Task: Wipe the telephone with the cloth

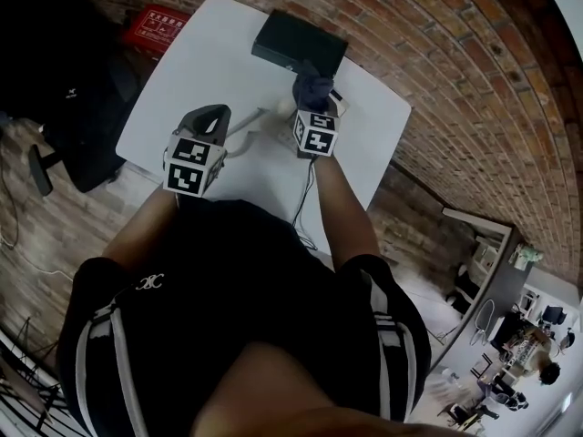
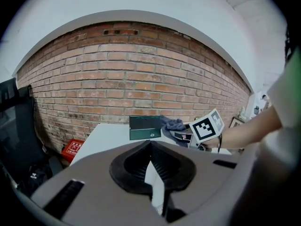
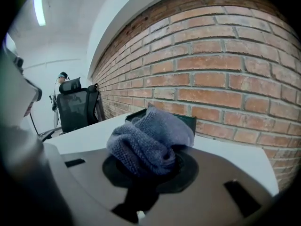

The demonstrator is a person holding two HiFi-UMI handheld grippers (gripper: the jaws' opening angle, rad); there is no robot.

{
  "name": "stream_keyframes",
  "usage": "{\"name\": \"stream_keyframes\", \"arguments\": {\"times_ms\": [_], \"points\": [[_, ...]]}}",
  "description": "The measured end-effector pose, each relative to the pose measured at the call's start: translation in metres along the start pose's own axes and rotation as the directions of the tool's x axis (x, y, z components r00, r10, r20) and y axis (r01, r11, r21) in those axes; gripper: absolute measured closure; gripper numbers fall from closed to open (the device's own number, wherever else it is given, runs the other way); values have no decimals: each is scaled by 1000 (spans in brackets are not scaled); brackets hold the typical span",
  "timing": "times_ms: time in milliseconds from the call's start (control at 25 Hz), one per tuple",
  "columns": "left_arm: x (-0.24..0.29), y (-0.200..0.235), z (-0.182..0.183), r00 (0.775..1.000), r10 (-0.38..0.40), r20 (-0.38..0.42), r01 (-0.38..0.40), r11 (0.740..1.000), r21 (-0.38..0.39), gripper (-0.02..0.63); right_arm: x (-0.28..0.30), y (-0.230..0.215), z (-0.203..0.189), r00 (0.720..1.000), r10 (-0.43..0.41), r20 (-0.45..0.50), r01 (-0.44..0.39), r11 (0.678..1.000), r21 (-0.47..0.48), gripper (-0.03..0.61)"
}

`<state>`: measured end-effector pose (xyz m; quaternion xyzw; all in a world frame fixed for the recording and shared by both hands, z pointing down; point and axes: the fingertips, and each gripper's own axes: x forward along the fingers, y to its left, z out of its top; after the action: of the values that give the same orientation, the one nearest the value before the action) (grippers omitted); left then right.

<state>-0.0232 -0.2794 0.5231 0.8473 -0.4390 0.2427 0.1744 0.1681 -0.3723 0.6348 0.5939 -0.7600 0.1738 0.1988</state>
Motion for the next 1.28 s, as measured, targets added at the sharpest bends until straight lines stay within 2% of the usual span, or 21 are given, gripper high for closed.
{"name": "stream_keyframes", "arguments": {"times_ms": [240,480,960,1280], "points": [[8,-12,4,999,-34,-2,34,999,29,620,-11,20,-8,999,35,-27,-38,991,-131,518],[11,-16,9,999,-47,6,47,999,27,620,-24,38,-26,998,48,-33,-53,987,-152,518],[6,-14,2,999,-44,0,44,999,20,620,-48,80,-58,986,121,-111,-142,968,-207,518],[3,-14,1,999,-41,6,41,999,16,620,-51,89,-68,980,151,-128,-171,971,-165,518]]}}
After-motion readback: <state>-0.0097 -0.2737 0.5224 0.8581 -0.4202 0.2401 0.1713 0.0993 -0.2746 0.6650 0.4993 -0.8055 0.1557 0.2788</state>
